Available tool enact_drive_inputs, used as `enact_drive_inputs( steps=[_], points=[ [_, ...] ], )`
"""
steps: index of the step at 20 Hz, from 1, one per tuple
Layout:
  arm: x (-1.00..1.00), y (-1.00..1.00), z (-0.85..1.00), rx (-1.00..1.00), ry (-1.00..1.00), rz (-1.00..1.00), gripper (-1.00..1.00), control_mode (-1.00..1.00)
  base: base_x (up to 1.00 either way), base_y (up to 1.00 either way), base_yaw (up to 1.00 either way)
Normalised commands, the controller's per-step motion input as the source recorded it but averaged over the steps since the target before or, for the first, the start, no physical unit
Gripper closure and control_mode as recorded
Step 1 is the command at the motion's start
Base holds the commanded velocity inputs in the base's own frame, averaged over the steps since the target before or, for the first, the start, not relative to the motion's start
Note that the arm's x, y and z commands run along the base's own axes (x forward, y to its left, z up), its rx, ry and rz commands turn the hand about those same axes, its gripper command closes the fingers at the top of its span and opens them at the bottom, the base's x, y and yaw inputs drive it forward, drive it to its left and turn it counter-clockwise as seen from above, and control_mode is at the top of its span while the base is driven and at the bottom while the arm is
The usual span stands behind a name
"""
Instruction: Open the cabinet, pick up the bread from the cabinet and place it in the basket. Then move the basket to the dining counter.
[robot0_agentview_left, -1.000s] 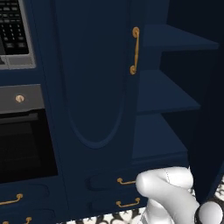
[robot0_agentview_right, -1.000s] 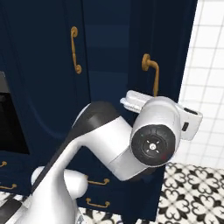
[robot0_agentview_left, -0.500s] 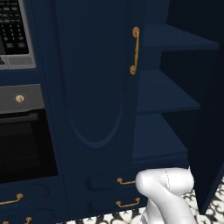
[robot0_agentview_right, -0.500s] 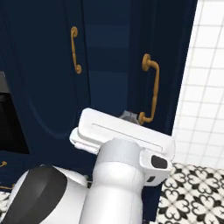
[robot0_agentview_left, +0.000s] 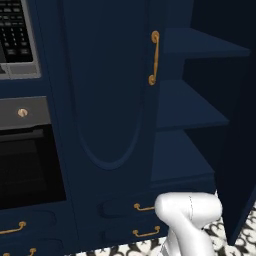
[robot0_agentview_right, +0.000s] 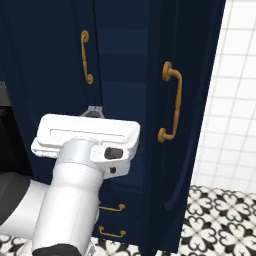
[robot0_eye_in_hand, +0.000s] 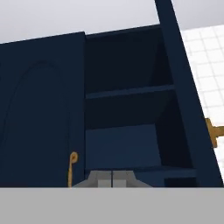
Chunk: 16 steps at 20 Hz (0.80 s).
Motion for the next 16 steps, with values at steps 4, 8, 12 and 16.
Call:
enact_drive_inputs(
  steps=[4, 8, 12, 16],
  points=[
    [1.00, 0.98, -0.22, -0.07, 0.00, -0.40, 1.00, -1.00, 0.00, 0.00, 0.00],
    [1.00, 0.50, -0.17, 0.00, 0.00, -0.56, 1.00, -1.00, 0.00, 0.00, 0.00],
    [0.78, -0.19, -0.18, -0.01, 0.15, -0.66, 1.00, -1.00, 0.00, 0.00, 0.00],
    [0.87, -0.90, -0.43, 0.04, 0.14, -0.50, 1.00, -1.00, 0.00, 0.00, 0.00]
  ],
)
